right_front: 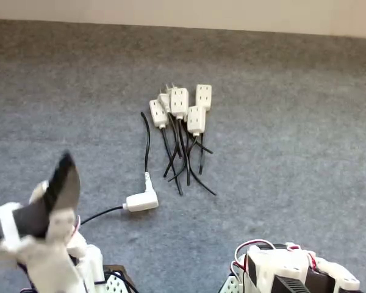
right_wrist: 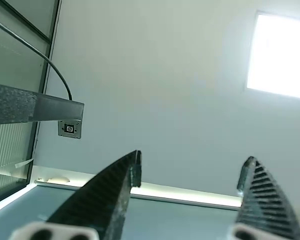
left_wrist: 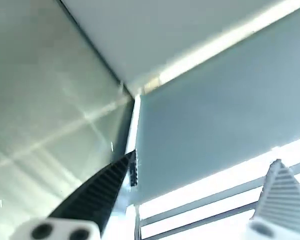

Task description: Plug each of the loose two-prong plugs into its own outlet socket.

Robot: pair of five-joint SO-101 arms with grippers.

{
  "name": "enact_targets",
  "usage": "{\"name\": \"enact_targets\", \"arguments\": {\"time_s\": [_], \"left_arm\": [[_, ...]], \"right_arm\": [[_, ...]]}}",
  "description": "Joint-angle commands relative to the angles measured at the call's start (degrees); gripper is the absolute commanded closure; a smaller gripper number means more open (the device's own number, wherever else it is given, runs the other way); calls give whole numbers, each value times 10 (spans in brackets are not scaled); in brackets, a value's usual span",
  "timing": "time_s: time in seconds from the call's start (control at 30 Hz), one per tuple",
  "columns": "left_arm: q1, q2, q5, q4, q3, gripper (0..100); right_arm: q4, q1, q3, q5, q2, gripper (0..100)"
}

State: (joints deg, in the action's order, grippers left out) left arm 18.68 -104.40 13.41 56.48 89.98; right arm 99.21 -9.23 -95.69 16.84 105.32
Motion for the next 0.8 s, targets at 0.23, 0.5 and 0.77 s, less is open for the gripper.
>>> {"name": "enact_targets", "arguments": {"time_s": [0.23, 0.5, 0.77], "left_arm": [[33, 7, 9, -313, 73, 627], [49, 7, 11, -323, 71, 627], [93, 6, 11, -493, 71, 627]], "right_arm": [[-3, -7, -76, 2, -4, 698], [-28, -9, -76, 4, -6, 698], [-547, 35, -75, 3, -6, 698]]}}
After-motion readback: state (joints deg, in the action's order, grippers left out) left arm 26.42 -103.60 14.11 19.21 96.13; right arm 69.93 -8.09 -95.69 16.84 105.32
